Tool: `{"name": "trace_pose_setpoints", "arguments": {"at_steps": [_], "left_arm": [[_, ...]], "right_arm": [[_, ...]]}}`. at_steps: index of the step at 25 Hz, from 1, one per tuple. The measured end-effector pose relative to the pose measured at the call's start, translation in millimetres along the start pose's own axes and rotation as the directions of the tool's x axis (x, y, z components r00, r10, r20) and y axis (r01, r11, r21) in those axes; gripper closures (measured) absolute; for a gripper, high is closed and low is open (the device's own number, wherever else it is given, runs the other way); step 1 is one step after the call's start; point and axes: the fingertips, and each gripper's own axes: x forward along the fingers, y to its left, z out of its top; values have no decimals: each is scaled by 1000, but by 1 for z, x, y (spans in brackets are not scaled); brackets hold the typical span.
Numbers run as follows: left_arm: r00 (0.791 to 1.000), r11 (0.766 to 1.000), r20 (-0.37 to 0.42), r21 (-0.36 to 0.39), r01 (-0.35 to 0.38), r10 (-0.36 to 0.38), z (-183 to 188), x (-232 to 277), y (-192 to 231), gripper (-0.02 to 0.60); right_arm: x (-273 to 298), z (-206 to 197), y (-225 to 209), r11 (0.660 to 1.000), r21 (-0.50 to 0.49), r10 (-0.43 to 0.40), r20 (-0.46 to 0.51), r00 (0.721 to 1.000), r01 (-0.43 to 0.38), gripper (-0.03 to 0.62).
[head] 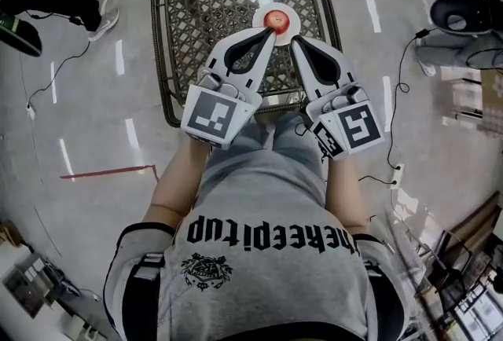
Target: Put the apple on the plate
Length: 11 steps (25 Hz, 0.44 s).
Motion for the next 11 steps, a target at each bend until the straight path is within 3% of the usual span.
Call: {"name": "trace_pose_setpoints", "arguments": {"at_steps": [4, 7, 11], "left_arm": [[999, 1000, -31, 3, 6, -6, -8, -11, -6, 560], [1000, 999, 2, 34, 8, -8, -6, -14, -5, 559], [1000, 1000, -26, 14, 1, -1, -9, -19, -4, 560]], "right_arm": [[-4, -5, 8, 1000, -4, -7, 9, 1000, 7, 586], [-2, -7, 14, 1000, -4, -2, 16, 1000, 2, 586], [-1, -6, 18, 1000, -10, 3, 19, 1000, -3, 586]]}}
